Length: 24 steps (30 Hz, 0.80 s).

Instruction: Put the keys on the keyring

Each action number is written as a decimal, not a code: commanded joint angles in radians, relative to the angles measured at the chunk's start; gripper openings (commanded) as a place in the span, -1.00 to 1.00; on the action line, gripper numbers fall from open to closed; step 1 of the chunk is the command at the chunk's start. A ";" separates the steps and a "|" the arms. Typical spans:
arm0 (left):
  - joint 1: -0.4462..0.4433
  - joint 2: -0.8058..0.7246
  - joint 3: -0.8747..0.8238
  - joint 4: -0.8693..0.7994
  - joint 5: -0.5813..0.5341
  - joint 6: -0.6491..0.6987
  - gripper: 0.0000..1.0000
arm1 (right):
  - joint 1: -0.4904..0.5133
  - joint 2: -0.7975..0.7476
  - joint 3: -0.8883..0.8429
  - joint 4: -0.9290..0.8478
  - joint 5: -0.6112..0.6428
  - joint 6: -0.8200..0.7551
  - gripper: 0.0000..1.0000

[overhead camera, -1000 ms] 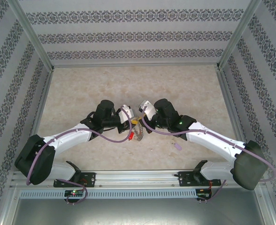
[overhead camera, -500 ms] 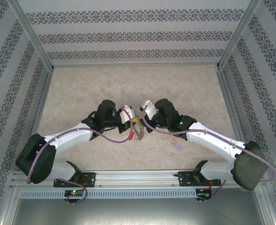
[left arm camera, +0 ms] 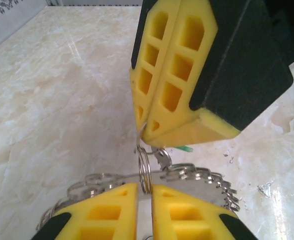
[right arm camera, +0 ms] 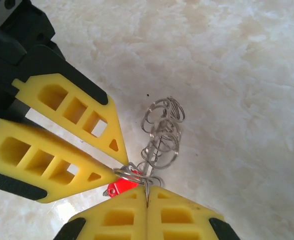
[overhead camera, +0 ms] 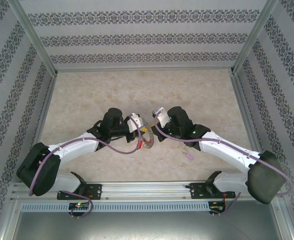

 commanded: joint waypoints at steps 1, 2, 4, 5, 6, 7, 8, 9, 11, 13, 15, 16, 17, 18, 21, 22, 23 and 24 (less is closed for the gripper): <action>-0.009 -0.009 -0.004 -0.033 0.011 0.012 -0.52 | 0.009 -0.009 0.052 0.015 -0.010 -0.007 -1.00; -0.010 -0.005 0.002 -0.044 0.014 0.015 -0.50 | 0.014 -0.008 0.058 0.015 -0.010 -0.012 -1.00; -0.010 -0.005 0.006 -0.050 0.018 0.016 -0.45 | 0.018 -0.002 0.070 0.012 -0.013 -0.019 -1.00; -0.012 -0.013 0.006 -0.050 0.013 0.017 -0.45 | 0.018 0.002 0.075 0.007 -0.014 -0.021 -1.00; -0.017 -0.026 0.003 -0.048 -0.001 0.017 -0.44 | 0.020 0.005 0.079 0.003 -0.014 -0.025 -1.00; -0.022 -0.037 -0.001 -0.043 -0.012 0.018 -0.40 | 0.019 0.006 0.081 0.002 -0.014 -0.025 -1.00; -0.023 -0.048 -0.003 -0.041 -0.017 0.019 -0.38 | 0.021 0.006 0.080 0.002 -0.014 -0.025 -1.00; -0.024 -0.056 -0.003 -0.048 -0.020 0.024 -0.36 | 0.022 0.004 0.081 0.004 -0.014 -0.025 -1.00; -0.024 -0.065 0.000 -0.065 -0.028 0.031 -0.34 | 0.024 0.002 0.081 0.004 -0.015 -0.025 -1.00; -0.026 -0.074 -0.002 -0.062 -0.034 0.031 -0.30 | 0.027 0.000 0.084 0.003 -0.015 -0.027 -1.00; -0.026 -0.080 -0.001 -0.055 -0.033 0.028 -0.30 | 0.028 -0.001 0.084 0.002 -0.015 -0.027 -1.00; -0.027 -0.080 0.001 -0.056 -0.032 0.025 -0.29 | 0.028 -0.001 0.084 0.002 -0.015 -0.027 -1.00; -0.028 -0.080 0.005 -0.055 -0.032 0.025 -0.29 | 0.029 -0.001 0.084 0.002 -0.015 -0.027 -1.00; -0.029 -0.078 0.007 -0.054 -0.032 0.025 -0.29 | 0.028 0.000 0.085 0.002 -0.015 -0.027 -1.00; -0.031 -0.063 0.017 -0.052 -0.030 0.027 -0.29 | 0.030 0.002 0.085 0.002 -0.018 -0.027 -1.00; -0.032 -0.054 0.025 -0.056 -0.027 0.028 -0.30 | 0.032 0.003 0.087 0.003 -0.020 -0.028 -1.00; -0.032 -0.048 0.029 -0.057 -0.025 0.028 -0.30 | 0.032 0.003 0.087 0.003 -0.022 -0.029 -1.00; -0.034 -0.039 0.036 -0.059 -0.028 0.029 -0.31 | 0.032 0.003 0.086 0.003 -0.024 -0.032 -1.00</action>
